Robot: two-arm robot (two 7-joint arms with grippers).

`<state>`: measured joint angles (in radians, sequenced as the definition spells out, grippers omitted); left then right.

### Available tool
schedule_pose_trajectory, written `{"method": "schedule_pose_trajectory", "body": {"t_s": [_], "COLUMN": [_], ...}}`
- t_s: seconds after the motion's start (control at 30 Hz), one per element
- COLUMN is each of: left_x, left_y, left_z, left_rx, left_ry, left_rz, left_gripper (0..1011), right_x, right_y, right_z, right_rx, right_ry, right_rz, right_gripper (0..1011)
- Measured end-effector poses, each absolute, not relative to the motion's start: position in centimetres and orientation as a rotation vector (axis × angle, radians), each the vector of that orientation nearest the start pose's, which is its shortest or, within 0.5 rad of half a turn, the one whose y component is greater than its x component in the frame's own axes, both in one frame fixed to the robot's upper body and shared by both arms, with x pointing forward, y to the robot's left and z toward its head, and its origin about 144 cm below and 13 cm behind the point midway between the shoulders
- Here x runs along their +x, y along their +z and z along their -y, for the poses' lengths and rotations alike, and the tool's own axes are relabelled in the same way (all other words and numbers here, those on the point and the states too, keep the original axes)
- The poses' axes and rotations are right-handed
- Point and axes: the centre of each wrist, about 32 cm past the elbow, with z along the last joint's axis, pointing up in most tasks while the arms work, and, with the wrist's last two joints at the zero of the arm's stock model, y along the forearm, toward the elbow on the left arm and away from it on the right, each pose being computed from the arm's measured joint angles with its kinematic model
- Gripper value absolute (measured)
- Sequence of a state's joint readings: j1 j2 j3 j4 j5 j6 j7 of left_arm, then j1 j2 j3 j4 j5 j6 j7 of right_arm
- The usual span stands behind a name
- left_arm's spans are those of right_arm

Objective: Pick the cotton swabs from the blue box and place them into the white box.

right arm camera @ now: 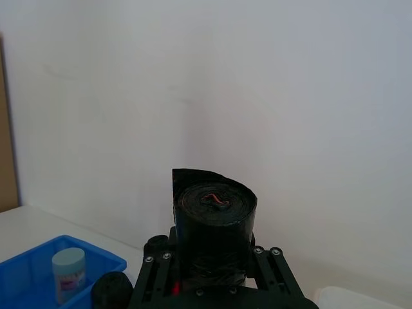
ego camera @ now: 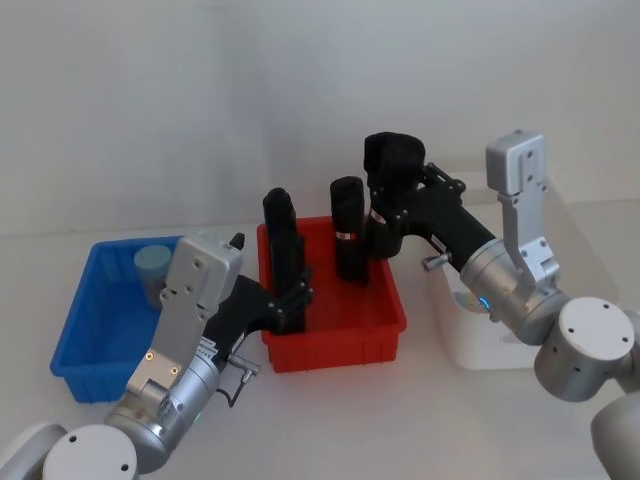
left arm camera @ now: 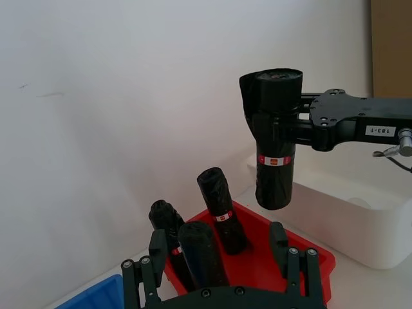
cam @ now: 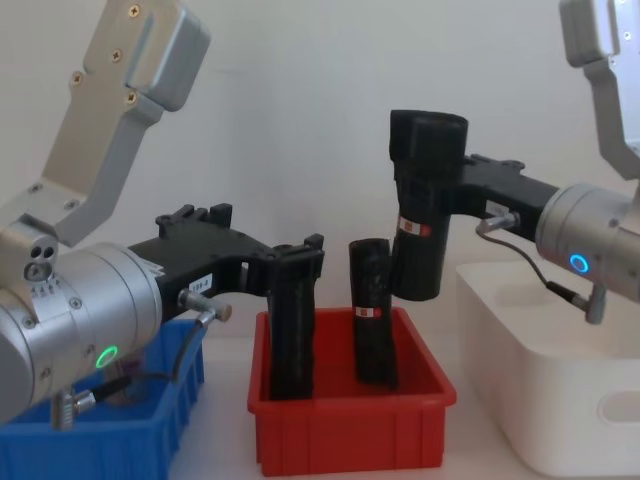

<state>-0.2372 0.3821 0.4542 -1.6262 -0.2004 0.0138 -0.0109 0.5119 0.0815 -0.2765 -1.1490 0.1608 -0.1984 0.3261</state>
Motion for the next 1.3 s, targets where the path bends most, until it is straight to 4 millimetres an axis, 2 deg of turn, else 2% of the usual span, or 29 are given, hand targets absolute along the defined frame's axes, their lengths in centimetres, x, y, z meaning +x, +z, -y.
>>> {"method": "schedule_pose_trajectory", "body": {"t_s": [0.47,0.83,1.17,1.3], "left_x": [49.2,49.2,49.2,49.2], "left_y": [120.4,120.4,120.4,120.4], "left_z": [-19.8,-19.8,-19.8,-19.8], "left_rx": [0.061,0.061,0.061,0.061], "left_ry": [1.124,1.124,1.124,1.124], "left_rz": [0.268,0.268,0.268,0.268], "left_gripper": [1004,1004,1004,1004], "right_x": [57.7,57.6,57.8,57.9], "right_y": [121.8,121.5,121.0,120.8], "right_z": [20.9,23.2,24.3,24.6], "right_rx": [0.102,0.053,0.026,0.02], "right_ry": [-1.167,-1.268,-1.31,-1.32], "right_rz": [0.25,0.238,0.221,0.215], "right_gripper": [509,509,512,653]}}
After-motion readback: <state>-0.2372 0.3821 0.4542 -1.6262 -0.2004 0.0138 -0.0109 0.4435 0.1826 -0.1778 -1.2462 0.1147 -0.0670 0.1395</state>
